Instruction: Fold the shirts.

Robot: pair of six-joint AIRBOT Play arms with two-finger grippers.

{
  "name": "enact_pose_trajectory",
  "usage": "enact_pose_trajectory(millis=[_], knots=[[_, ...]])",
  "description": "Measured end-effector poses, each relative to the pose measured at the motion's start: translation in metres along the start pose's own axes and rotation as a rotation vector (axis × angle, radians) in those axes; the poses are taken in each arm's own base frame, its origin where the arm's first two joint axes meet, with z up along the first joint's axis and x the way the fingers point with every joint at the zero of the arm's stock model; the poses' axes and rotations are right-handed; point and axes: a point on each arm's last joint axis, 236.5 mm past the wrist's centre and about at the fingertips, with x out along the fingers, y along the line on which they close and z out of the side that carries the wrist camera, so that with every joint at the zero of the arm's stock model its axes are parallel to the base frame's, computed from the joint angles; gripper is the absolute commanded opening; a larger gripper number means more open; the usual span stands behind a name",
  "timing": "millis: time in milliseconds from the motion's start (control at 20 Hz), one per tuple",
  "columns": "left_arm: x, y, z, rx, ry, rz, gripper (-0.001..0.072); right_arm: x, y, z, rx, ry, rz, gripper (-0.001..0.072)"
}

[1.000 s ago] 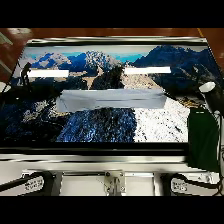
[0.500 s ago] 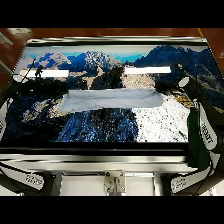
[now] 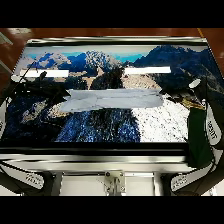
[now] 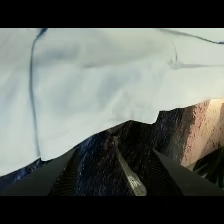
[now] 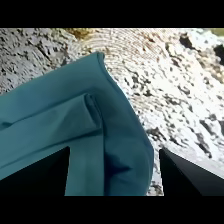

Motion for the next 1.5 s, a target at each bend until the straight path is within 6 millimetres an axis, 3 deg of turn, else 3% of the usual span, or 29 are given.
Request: enact_pose_trajectory(millis=[150,200,250,300,350,400,600,750,950,1100,1350,1500], knots=[[-0.001,-0.015,-0.006,0.02,0.015,-0.021,0.0521,0.015,0.006,-0.018,0.048,0.071,0.041,0.0653],[-0.001,-0.021,-0.007,0.029,0.018,-0.034,0.052,0.02,0.012,-0.021,0.063,0.082,0.06,0.0486],[0.0,-0.028,-0.007,0.038,0.016,-0.052,0.0495,0.025,0.016,-0.026,0.068,0.097,0.069,0.0263],[0.0,-0.036,-0.007,0.045,0.012,-0.077,0.038,0.029,0.018,-0.032,0.071,0.115,0.073,0.0054],[0.002,-0.044,-0.006,0.052,0.003,-0.101,0.0172,0.03,0.022,-0.033,0.08,0.12,0.082,0.0062],[0.003,-0.054,-0.004,0.063,-0.008,-0.131,0.004,0.029,0.027,-0.032,0.074,0.114,0.092,0.0061],[0.023,-0.099,-0.002,0.16,-0.047,-0.221,0.0039,-0.008,0.063,-0.017,0.0,0.046,0.164,0.0061],[0.065,-0.133,-0.013,0.226,-0.047,-0.235,0.0039,-0.061,0.101,-0.015,-0.093,0.001,0.223,0.0061],[0.136,-0.179,-0.055,0.307,-0.004,-0.235,0.0039,-0.134,0.165,-0.042,-0.247,-0.026,0.31,0.0061],[0.178,-0.212,-0.085,0.337,-0.009,-0.248,0.0039,-0.182,0.202,-0.066,-0.307,-0.047,0.366,0.0061],[0.232,-0.235,-0.12,0.284,-0.012,-0.274,0.0039,-0.25,0.231,-0.09,-0.313,-0.112,0.428,0.0061],[0.245,-0.245,-0.122,0.206,-0.023,-0.321,0.0037,-0.27,0.236,-0.1,-0.312,-0.124,0.443,0.0061]])
